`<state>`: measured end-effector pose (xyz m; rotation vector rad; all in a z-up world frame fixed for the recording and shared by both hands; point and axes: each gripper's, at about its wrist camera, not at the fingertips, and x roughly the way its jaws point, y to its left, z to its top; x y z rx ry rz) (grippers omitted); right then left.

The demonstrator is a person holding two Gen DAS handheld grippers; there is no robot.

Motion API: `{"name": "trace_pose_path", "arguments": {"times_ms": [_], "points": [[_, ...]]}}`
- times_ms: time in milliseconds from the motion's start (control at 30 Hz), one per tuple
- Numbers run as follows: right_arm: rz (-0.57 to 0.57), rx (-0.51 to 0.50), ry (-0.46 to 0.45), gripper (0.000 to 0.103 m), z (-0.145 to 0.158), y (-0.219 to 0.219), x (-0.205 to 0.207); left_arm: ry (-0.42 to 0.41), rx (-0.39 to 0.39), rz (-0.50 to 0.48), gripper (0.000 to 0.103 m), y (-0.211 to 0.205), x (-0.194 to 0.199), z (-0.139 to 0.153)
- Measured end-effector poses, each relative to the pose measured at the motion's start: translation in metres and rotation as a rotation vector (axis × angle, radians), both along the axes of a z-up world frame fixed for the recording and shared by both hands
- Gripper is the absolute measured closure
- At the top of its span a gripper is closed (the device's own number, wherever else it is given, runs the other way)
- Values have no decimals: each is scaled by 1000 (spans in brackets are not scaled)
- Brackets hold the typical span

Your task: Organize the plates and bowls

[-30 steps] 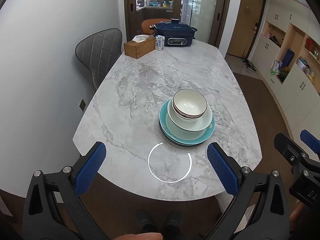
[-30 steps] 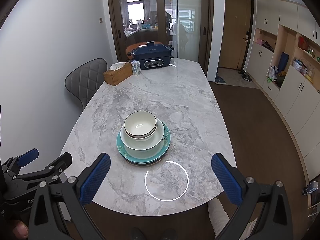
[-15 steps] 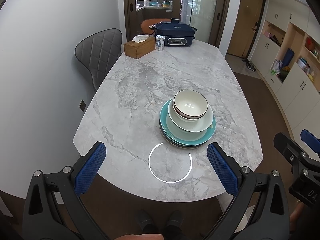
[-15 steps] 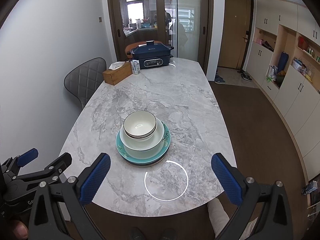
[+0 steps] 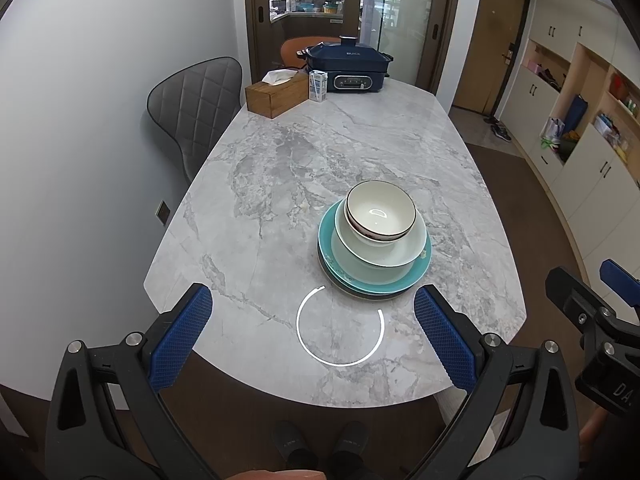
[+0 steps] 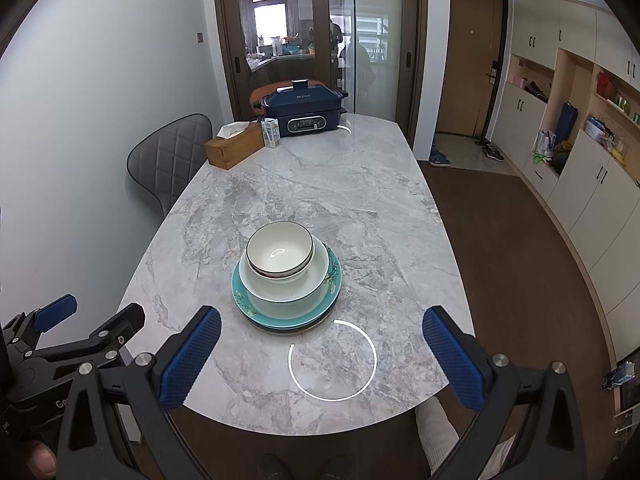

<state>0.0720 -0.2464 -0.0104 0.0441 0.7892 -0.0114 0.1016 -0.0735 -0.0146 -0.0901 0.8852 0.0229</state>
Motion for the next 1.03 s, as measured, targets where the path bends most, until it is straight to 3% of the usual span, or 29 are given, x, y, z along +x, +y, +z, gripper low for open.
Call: {"name": "trace_pose_path", "arguments": {"times_ms": [1033], "points": [[3, -2, 5, 0, 1, -2, 3, -12, 9, -15, 1, 4, 15, -2]]}}
